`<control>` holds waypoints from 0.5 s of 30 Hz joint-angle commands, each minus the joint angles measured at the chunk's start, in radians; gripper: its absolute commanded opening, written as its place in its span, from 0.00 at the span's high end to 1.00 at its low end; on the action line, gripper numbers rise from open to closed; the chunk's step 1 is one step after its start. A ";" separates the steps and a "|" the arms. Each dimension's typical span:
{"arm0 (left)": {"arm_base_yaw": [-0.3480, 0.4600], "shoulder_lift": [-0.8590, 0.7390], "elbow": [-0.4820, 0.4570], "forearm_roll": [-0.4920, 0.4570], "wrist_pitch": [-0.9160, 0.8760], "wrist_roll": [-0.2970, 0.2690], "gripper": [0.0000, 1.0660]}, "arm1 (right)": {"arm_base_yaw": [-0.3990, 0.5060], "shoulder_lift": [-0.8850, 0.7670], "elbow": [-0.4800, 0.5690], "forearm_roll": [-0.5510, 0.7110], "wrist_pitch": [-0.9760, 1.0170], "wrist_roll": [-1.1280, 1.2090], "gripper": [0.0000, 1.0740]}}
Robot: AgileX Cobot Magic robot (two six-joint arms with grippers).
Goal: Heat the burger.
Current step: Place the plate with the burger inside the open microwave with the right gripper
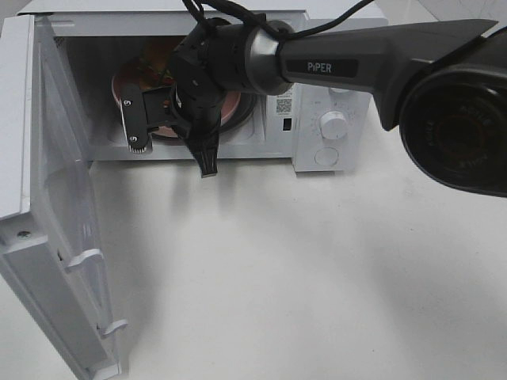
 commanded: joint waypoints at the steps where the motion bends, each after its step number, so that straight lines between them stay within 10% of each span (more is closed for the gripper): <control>1: 0.003 -0.001 0.003 -0.001 0.004 -0.001 0.06 | -0.006 -0.007 -0.026 -0.033 -0.053 0.018 1.00; 15: 0.003 -0.001 0.003 -0.001 0.004 -0.001 0.06 | -0.025 0.001 -0.029 -0.016 -0.073 0.055 0.91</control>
